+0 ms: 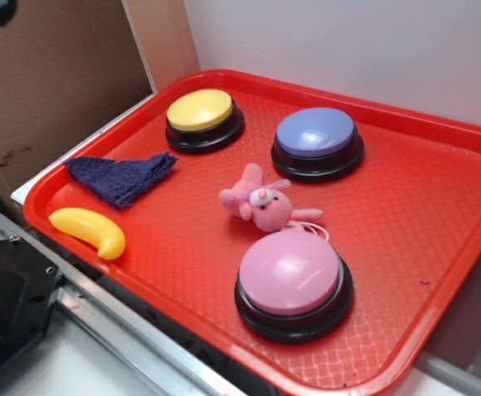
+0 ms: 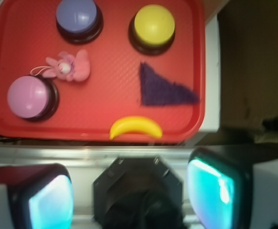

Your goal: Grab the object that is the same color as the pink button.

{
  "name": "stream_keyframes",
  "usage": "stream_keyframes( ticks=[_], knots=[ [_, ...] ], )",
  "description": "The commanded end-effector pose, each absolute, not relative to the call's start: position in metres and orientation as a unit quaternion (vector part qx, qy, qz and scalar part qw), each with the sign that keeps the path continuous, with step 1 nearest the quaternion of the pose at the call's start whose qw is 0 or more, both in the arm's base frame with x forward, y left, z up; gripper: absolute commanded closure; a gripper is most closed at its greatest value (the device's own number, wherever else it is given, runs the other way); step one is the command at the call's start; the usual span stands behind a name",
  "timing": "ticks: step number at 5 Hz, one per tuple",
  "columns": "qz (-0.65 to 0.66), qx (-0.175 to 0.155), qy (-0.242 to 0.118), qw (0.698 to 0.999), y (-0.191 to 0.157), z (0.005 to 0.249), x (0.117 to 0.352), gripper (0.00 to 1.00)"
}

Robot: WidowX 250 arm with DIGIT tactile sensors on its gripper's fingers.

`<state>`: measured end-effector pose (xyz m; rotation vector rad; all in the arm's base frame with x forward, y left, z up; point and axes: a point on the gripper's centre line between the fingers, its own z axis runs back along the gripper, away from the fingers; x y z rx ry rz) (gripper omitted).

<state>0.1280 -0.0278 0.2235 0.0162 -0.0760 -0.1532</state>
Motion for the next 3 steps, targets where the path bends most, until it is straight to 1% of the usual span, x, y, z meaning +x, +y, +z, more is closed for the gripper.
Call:
stream_keyframes(
  ticks=[1, 2, 3],
  knots=[
    [-0.317, 0.021, -0.082, 0.945, -0.054, 0.209, 0.167, 0.0],
    [-0.431, 0.023, -0.115, 0.895, -0.067, 0.18, 0.201, 0.0],
    [-0.54, 0.04, -0.137, 0.83, -0.08, 0.155, 0.219, 0.0]
  ],
)
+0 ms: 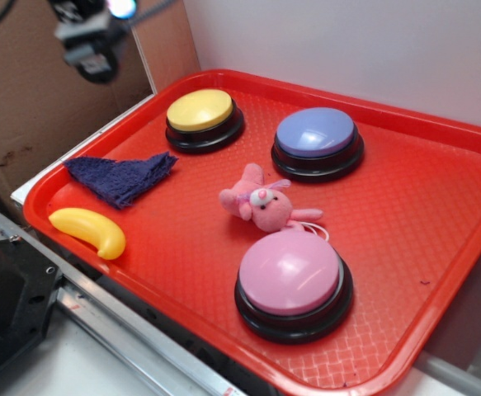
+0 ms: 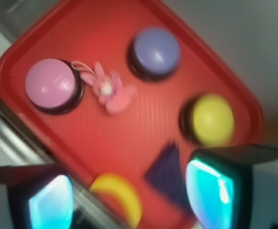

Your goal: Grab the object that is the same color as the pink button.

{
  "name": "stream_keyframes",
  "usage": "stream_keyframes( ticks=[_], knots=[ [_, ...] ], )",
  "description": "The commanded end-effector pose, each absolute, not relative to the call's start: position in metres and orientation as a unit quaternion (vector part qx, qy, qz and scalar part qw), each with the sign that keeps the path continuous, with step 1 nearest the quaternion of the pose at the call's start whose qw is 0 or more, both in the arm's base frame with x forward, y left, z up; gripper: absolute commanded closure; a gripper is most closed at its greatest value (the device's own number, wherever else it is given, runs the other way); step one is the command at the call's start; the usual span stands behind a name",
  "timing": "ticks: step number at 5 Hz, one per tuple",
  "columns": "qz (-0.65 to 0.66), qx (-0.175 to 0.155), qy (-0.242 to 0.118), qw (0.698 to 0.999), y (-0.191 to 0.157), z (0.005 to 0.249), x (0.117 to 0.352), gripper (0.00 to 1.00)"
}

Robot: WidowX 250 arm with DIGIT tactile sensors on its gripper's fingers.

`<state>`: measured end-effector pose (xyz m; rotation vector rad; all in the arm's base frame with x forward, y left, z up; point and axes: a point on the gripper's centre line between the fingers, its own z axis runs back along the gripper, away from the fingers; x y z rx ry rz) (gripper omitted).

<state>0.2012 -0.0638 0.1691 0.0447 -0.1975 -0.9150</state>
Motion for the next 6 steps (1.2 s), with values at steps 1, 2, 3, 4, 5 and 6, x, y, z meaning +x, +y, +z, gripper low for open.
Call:
stream_keyframes(
  ticks=[1, 2, 3, 4, 5, 6],
  knots=[
    [-0.637, 0.01, -0.152, 0.756, -0.094, 0.132, 0.229, 0.0],
    [-0.704, -0.042, -0.187, 0.683, -0.099, 0.111, 0.231, 0.0],
    [-0.718, -0.08, -0.18, 0.667, -0.103, 0.091, 0.234, 0.0],
    [-0.721, -0.085, -0.149, 0.671, -0.111, 0.074, 0.23, 0.0],
    [-0.722, -0.098, -0.129, 0.673, -0.117, 0.062, 0.224, 0.0],
    [-0.721, -0.097, -0.101, 0.679, -0.121, 0.046, 0.221, 0.0]
  ],
)
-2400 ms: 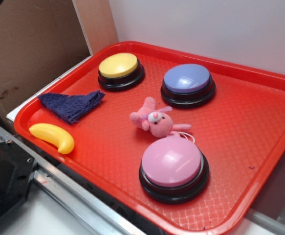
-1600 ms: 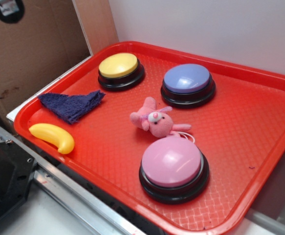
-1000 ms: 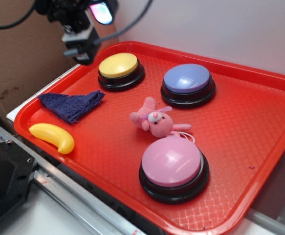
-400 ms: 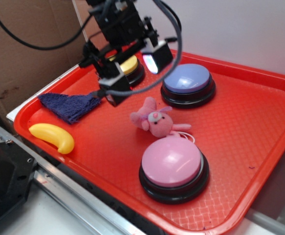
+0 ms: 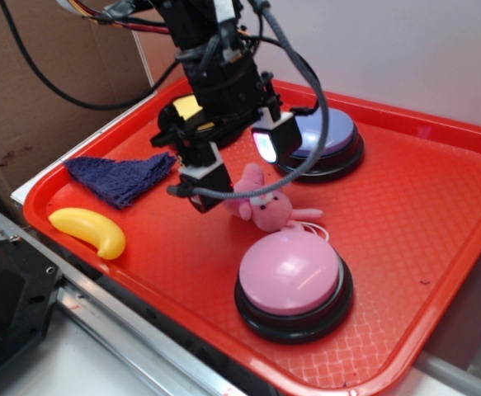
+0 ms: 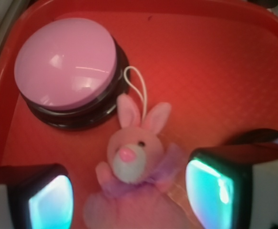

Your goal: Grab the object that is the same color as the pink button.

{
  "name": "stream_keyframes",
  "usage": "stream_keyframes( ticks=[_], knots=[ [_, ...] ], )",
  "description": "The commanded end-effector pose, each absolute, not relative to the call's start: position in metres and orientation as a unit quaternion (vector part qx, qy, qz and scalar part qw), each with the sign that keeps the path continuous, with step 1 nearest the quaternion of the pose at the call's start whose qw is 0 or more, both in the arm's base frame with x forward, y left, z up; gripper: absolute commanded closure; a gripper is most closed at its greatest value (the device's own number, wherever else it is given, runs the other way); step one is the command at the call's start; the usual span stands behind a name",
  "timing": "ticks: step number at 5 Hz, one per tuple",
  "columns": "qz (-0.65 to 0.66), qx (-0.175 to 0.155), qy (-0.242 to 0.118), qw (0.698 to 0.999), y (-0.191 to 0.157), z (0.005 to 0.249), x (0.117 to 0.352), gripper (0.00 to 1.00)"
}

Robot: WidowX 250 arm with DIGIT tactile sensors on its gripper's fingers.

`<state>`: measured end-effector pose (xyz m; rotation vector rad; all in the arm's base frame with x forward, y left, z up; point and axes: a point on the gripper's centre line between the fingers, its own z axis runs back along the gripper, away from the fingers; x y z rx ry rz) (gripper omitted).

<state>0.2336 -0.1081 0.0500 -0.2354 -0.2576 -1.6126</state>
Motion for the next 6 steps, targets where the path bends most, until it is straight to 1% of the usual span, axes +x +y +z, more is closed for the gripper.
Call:
stream_keyframes(
  ticks=[1, 2, 3, 4, 5, 6],
  knots=[
    [-0.715, -0.09, -0.088, 0.688, -0.121, 0.038, 0.221, 0.0],
    [-0.708, -0.094, -0.096, 0.694, -0.116, 0.039, 0.222, 0.0],
    [-0.703, -0.111, -0.113, 0.694, -0.108, 0.042, 0.224, 0.0],
    [-0.694, -0.123, -0.121, 0.699, -0.103, 0.041, 0.227, 0.1],
    [-0.688, -0.125, -0.123, 0.704, -0.101, 0.038, 0.229, 1.0],
    [-0.687, -0.121, -0.121, 0.706, -0.101, 0.038, 0.229, 1.0]
  ],
)
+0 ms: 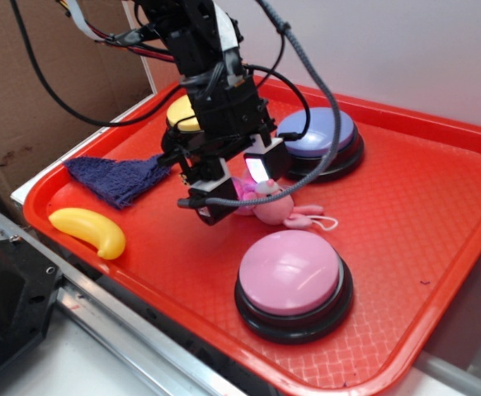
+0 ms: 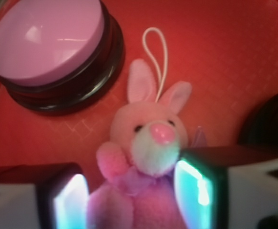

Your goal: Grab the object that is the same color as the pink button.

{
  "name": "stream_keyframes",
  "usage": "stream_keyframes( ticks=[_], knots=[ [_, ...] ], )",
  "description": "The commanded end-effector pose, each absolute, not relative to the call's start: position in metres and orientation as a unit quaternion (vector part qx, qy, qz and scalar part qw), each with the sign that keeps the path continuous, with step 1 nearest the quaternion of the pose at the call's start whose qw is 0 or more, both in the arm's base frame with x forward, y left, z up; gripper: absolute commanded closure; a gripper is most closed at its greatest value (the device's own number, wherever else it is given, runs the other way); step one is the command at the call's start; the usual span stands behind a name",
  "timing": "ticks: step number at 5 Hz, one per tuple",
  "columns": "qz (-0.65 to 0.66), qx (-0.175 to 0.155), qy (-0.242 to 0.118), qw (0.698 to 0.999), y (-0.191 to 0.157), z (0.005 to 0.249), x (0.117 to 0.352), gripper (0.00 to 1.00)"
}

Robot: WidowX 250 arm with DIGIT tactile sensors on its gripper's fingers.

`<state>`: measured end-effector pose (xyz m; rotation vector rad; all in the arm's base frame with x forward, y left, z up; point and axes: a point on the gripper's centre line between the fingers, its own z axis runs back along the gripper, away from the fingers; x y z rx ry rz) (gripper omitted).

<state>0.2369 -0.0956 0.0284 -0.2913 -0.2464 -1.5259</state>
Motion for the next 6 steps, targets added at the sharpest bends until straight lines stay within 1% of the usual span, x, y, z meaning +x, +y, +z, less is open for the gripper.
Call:
stream_keyframes(
  ticks=[1, 2, 3, 4, 5, 6],
  knots=[
    [-0.685, -0.119, -0.115, 0.709, -0.103, 0.036, 0.23, 1.0],
    [-0.677, -0.116, -0.11, 0.718, -0.102, 0.036, 0.231, 1.0],
    [-0.66, -0.101, -0.105, 0.737, -0.103, 0.047, 0.23, 1.0],
    [-0.618, -0.069, -0.072, 0.78, -0.1, 0.07, 0.234, 1.0],
    [-0.524, -0.035, -0.036, 0.85, -0.1, 0.107, 0.237, 1.0],
    [-0.415, -0.012, 0.005, 0.91, -0.096, 0.145, 0.236, 1.0]
  ],
)
